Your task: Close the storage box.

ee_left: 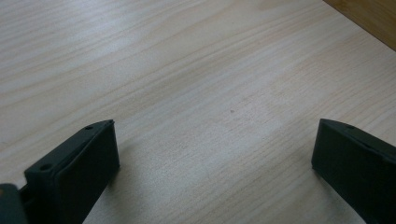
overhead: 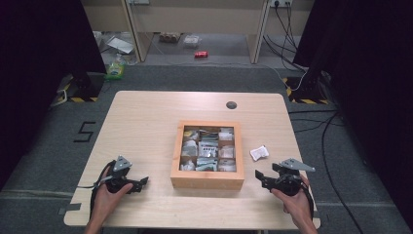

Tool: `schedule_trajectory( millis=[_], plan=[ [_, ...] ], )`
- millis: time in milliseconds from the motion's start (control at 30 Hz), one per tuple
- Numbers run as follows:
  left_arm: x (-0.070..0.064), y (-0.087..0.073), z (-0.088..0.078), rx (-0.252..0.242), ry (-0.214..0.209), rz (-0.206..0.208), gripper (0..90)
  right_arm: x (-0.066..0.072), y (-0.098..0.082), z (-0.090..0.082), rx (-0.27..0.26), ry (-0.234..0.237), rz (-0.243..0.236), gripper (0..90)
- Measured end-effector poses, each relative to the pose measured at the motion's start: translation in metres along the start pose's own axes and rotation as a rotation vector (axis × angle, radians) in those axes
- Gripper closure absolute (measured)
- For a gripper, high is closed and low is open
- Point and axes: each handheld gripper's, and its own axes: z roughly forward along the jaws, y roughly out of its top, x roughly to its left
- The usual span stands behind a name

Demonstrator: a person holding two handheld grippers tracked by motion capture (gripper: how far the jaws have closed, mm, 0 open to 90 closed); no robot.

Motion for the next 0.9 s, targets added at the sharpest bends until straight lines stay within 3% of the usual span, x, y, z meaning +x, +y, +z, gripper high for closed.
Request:
schedule_trajectory(
  millis=[200,367,900],
  plan=[
    [0.0,0.0,0.0,0.0,0.0,0.0,0.0,0.001,-0.011,-0.005,0.023,-0.017,-0.025,19.8],
    [0.0,0.0,0.0,0.0,0.0,0.0,0.0,0.005,-0.019,-0.007,0.05,-0.016,-0.017,19.9],
    [0.0,0.0,0.0,0.0,0.0,0.0,0.0,0.008,-0.032,-0.006,0.138,-0.064,-0.099,19.6]
  ],
)
